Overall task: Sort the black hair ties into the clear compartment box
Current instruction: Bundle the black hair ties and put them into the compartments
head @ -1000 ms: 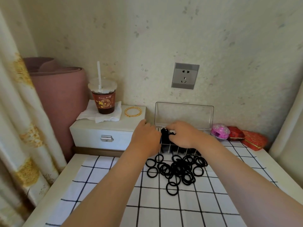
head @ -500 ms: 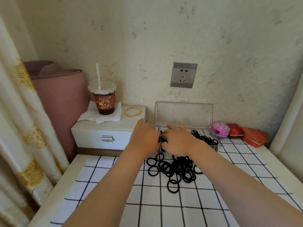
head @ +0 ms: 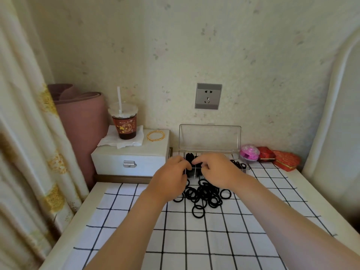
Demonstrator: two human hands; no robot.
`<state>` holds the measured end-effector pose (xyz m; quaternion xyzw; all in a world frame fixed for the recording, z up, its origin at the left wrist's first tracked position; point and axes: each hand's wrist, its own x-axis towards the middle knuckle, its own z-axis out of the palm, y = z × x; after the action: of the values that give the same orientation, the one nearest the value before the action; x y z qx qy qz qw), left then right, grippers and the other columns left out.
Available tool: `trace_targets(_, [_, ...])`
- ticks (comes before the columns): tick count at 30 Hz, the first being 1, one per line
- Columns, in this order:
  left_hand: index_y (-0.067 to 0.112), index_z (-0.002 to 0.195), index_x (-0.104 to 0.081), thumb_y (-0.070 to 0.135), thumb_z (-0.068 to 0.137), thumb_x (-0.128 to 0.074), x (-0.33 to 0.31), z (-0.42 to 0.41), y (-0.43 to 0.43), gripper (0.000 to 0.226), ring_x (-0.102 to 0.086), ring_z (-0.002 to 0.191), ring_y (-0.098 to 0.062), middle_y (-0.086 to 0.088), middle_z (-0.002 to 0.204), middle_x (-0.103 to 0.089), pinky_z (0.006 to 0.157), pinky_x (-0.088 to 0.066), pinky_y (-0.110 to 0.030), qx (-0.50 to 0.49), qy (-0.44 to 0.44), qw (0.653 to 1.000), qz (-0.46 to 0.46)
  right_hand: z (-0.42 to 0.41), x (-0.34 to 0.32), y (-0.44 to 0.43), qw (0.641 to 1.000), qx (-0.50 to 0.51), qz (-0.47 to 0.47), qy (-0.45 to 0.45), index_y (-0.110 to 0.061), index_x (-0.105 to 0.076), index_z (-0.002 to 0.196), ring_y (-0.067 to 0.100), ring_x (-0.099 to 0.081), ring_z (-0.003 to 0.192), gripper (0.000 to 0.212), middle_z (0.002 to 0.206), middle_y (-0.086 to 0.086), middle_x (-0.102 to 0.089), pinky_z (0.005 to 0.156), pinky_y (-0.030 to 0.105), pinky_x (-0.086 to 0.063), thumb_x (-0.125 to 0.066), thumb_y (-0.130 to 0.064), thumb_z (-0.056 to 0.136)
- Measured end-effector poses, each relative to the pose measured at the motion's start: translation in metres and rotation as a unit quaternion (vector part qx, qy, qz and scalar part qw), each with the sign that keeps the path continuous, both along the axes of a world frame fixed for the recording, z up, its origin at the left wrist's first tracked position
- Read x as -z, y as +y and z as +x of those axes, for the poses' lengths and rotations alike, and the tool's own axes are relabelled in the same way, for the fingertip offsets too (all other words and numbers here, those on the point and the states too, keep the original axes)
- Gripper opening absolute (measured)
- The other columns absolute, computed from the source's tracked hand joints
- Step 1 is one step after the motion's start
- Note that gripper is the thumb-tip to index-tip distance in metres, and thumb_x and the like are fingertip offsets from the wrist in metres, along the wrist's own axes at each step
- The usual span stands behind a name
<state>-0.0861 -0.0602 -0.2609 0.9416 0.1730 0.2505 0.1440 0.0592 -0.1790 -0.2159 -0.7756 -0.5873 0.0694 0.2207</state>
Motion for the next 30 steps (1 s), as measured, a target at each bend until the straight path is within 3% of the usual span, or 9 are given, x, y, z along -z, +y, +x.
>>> trace_targets(4, [0.026,0.138,-0.052,0.022,0.093,-0.059,0.012,-0.010,-0.015,0.045,-0.043,0.125,-0.012,0.008,0.132,-0.050,0.101,-0.045,-0.033,0.007,0.088,0.994,-0.059,-0.012,0.017,-0.016,0.995,-0.025,-0.049,-0.079,-0.025,-0.068,0.124,0.019,-0.062,0.109,0.043,0.122,-0.001,-0.067,0.093,0.036,-0.051,-0.049,-0.006,0.090])
trace_targets(7, [0.030,0.147,-0.040,0.035,0.093,-0.059,0.016,-0.014,-0.030,0.058,-0.030,0.139,-0.015,0.008,0.149,-0.039,0.112,-0.035,-0.035,0.026,0.165,0.981,-0.103,-0.011,0.031,-0.031,0.989,-0.013,-0.099,-0.108,-0.026,-0.063,0.128,0.023,-0.061,0.107,0.046,0.117,0.000,-0.066,0.087,0.041,-0.053,-0.050,-0.010,0.087])
trace_targets(10, [0.027,0.154,-0.027,0.042,0.095,-0.056,0.014,-0.019,-0.045,0.068,-0.015,0.147,-0.018,0.004,0.158,-0.024,0.117,-0.021,-0.034,0.048,0.252,0.959,-0.120,-0.011,0.041,-0.045,0.984,-0.014,-0.152,-0.096,-0.022,-0.059,0.131,0.025,-0.058,0.114,0.046,0.123,0.002,-0.063,0.094,0.042,-0.050,-0.051,-0.010,0.087])
trace_targets(12, [0.025,0.155,-0.027,0.041,0.096,-0.056,0.013,-0.018,-0.052,0.068,-0.018,0.147,-0.021,0.000,0.154,-0.029,0.115,-0.021,-0.032,0.067,0.273,0.951,-0.128,-0.010,0.045,-0.051,0.985,-0.018,-0.158,-0.070,-0.025,-0.060,0.130,0.022,-0.059,0.112,0.046,0.122,-0.001,-0.063,0.096,0.041,-0.050,-0.050,-0.009,0.088])
trace_targets(16, [0.028,0.137,-0.054,0.035,0.094,-0.057,0.009,-0.012,-0.054,0.043,-0.045,0.123,-0.017,0.002,0.129,-0.053,0.109,-0.037,-0.035,0.081,0.259,0.947,-0.171,-0.007,0.053,-0.058,0.991,-0.013,-0.126,-0.047,-0.028,-0.069,0.111,0.016,-0.063,0.095,0.035,0.102,-0.006,-0.070,0.085,0.039,-0.054,-0.050,-0.011,0.086])
trace_targets(19, [0.028,0.123,-0.062,0.029,0.093,-0.059,0.006,-0.006,-0.050,0.031,-0.056,0.103,-0.014,0.005,0.114,-0.059,0.094,-0.049,-0.034,0.062,0.244,0.954,-0.161,-0.006,0.052,-0.062,0.996,0.012,-0.074,-0.046,-0.029,-0.065,0.122,0.015,-0.063,0.106,0.038,0.114,-0.006,-0.070,0.091,0.032,-0.050,-0.060,-0.013,0.089])
trace_targets(23, [0.029,0.129,-0.056,0.030,0.093,-0.060,0.004,0.002,-0.047,0.036,-0.051,0.117,-0.015,0.005,0.127,-0.053,0.099,-0.045,-0.033,0.021,0.208,0.971,-0.113,0.001,0.048,-0.055,0.997,0.028,-0.063,-0.038,-0.026,-0.059,0.132,0.020,-0.063,0.110,0.047,0.116,0.001,-0.071,0.094,0.035,-0.050,-0.069,-0.016,0.088])
trace_targets(26, [0.029,0.130,-0.055,0.029,0.093,-0.061,0.005,0.009,-0.049,0.038,-0.049,0.121,-0.014,0.006,0.128,-0.054,0.101,-0.044,-0.034,0.023,0.152,0.984,-0.085,0.009,0.044,-0.047,0.995,0.025,-0.070,-0.062,-0.026,-0.070,0.121,0.016,-0.067,0.104,0.033,0.110,-0.003,-0.073,0.094,0.031,-0.050,-0.070,-0.020,0.088])
trace_targets(30, [0.028,0.141,-0.047,0.032,0.092,-0.065,0.002,0.019,-0.053,0.052,-0.052,0.122,-0.010,0.009,0.135,-0.056,0.099,-0.042,-0.025,0.031,0.108,0.976,-0.188,0.013,0.041,-0.042,0.993,0.059,0.004,0.102,-0.022,-0.077,0.103,0.004,-0.068,0.089,0.019,0.098,-0.009,-0.075,0.081,0.012,-0.049,-0.074,-0.014,0.085])
